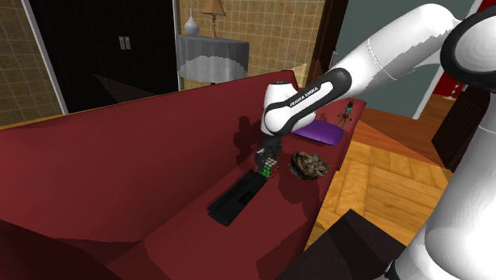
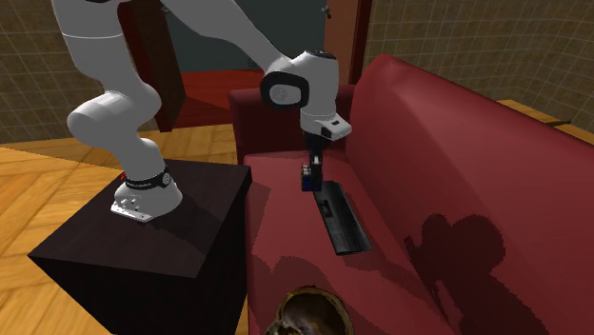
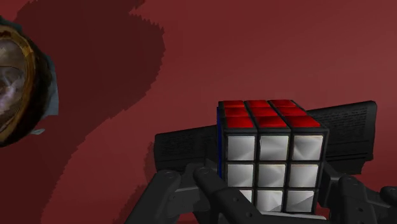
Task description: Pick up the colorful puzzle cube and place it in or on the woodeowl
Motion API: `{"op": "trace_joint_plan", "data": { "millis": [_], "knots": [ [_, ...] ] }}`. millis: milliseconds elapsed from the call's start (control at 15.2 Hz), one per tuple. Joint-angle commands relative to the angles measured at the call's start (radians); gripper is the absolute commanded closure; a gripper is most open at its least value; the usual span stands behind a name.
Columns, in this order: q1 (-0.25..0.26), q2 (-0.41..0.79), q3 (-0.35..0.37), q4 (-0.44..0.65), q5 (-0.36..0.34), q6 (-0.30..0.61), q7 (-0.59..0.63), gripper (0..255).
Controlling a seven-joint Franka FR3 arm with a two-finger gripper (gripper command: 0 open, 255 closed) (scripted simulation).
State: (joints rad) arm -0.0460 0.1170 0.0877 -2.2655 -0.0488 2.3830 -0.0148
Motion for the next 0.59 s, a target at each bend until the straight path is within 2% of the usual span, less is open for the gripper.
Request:
{"op": "trace_joint_plan", "data": {
  "millis": [0,528],
  "knots": [
    [-0.027,-0.003,-0.02,0.001,0.004,-0.002,-0.052,255],
    [-0.14,0.038,-0.102,0.058,0.02,-0.014,-0.257,255]
  ]
}}
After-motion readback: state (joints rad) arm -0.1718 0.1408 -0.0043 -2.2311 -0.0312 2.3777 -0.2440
